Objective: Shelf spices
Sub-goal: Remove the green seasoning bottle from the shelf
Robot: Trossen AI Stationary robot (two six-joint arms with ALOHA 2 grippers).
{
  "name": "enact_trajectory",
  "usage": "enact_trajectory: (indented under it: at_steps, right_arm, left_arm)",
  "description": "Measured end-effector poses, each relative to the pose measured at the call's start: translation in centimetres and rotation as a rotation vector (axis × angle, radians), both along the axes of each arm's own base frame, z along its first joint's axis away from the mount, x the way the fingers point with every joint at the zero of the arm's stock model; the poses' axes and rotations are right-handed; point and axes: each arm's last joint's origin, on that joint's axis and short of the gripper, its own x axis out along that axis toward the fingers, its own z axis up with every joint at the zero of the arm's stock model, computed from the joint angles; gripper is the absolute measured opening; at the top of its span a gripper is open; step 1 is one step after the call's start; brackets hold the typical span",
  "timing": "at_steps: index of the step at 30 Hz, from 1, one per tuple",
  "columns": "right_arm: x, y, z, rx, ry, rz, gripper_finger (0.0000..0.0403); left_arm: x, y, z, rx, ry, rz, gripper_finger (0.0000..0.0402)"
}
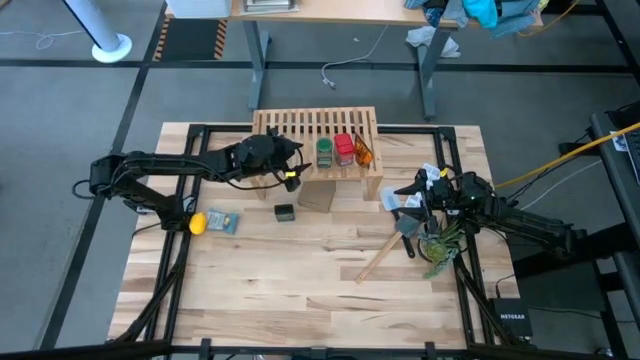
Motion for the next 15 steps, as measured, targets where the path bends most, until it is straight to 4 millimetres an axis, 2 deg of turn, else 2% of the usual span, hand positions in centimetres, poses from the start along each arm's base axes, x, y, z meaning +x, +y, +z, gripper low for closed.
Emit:
enact_trajectory:
  at_steps: [4,7,15]
  right_arm:
    - [0.0,0.0,0.0,0.0,0.0,0.0,0.025]
    - [0.0,0.0,0.0,0.0,0.0,0.0,0.025]
    - [0.0,0.0,0.0,0.0,0.0,0.0,0.025]
  left_arm:
    - [-0.1,0.46,0.09,0.001,-0.011,0.017,0.0365]
    - [-0.14,0.58,0.08,0.002,-0.008,0.012,0.0393]
    - [-0.08,0.46,0.08,0.008,-0.001,-0.039,0.0396]
